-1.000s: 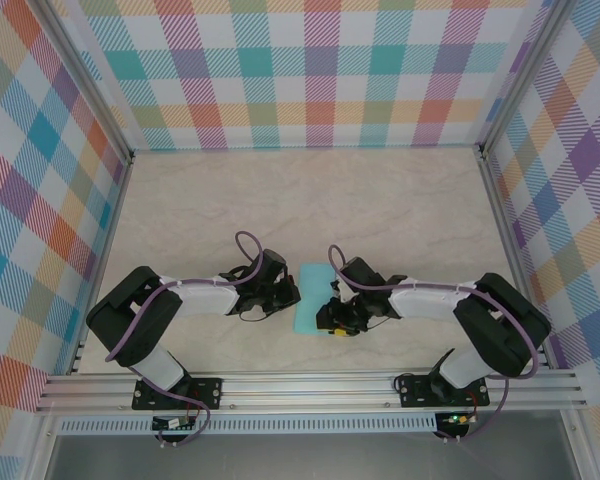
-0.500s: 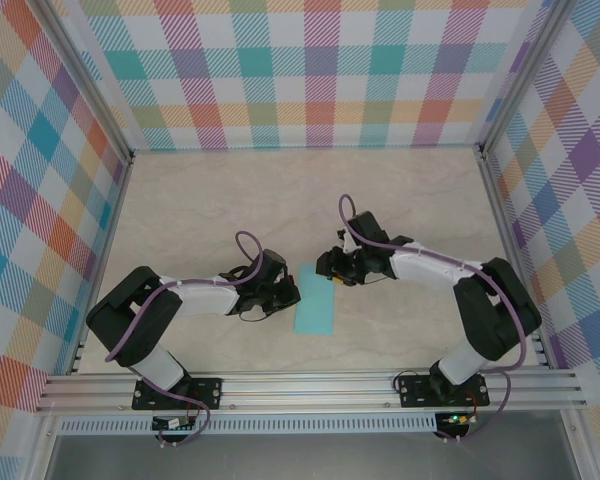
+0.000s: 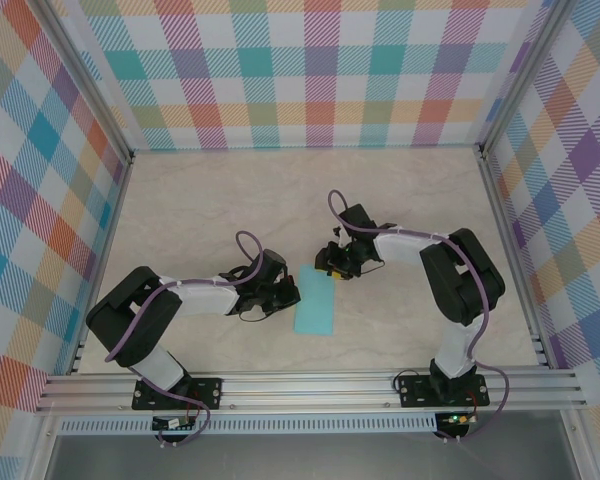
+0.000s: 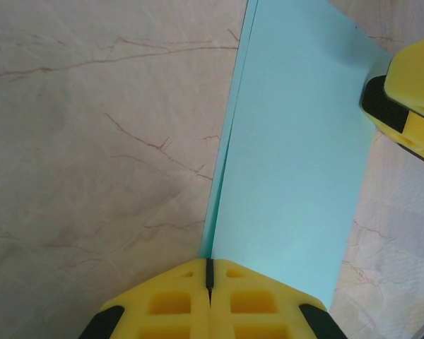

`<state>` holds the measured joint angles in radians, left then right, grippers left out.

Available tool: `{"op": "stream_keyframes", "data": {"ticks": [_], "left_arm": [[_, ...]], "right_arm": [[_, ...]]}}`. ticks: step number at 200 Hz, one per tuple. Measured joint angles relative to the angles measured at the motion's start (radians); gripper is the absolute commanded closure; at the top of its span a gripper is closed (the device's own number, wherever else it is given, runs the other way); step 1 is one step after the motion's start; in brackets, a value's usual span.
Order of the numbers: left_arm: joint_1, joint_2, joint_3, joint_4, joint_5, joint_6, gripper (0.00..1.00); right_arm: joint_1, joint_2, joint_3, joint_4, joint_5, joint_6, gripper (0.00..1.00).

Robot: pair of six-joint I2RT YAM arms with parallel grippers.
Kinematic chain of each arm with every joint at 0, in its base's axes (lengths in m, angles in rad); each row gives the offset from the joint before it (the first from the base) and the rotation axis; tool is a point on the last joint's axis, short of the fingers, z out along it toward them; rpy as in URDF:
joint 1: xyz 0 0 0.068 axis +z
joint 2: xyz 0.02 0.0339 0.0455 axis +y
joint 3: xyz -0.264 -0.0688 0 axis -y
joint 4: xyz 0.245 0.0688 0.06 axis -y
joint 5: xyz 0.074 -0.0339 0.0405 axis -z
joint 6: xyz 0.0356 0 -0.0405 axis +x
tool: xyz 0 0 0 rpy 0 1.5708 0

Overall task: Fold a paper plane with a square sheet of paper (pick it up from the middle)
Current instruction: Fold the square sheet of paper in half at the center of the table.

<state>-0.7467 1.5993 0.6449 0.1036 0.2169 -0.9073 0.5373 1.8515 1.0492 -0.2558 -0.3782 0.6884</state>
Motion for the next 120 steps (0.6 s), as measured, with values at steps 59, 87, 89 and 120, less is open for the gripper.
{"op": "stream_keyframes", "data": {"ticks": [59, 87, 89, 120], "left_arm": [[0.000, 0.000, 0.000, 0.000, 0.000, 0.000, 0.99], [0.000, 0.000, 0.000, 0.000, 0.000, 0.000, 0.99], [0.000, 0.000, 0.000, 0.000, -0.001, 0.000, 0.99], [0.000, -0.004, 0.000, -0.008, -0.002, 0.000, 0.99]], "right_arm": [[-0.028, 0.000, 0.000, 0.019, -0.042, -0.002, 0.57], [-0.041, 0.013, 0.000, 0.043, -0.053, -0.001, 0.57], [-0.042, 0.014, 0.000, 0.045, -0.053, -0.002, 0.57], [-0.050, 0.033, -0.001, 0.065, -0.073, 0.000, 0.57]]}}
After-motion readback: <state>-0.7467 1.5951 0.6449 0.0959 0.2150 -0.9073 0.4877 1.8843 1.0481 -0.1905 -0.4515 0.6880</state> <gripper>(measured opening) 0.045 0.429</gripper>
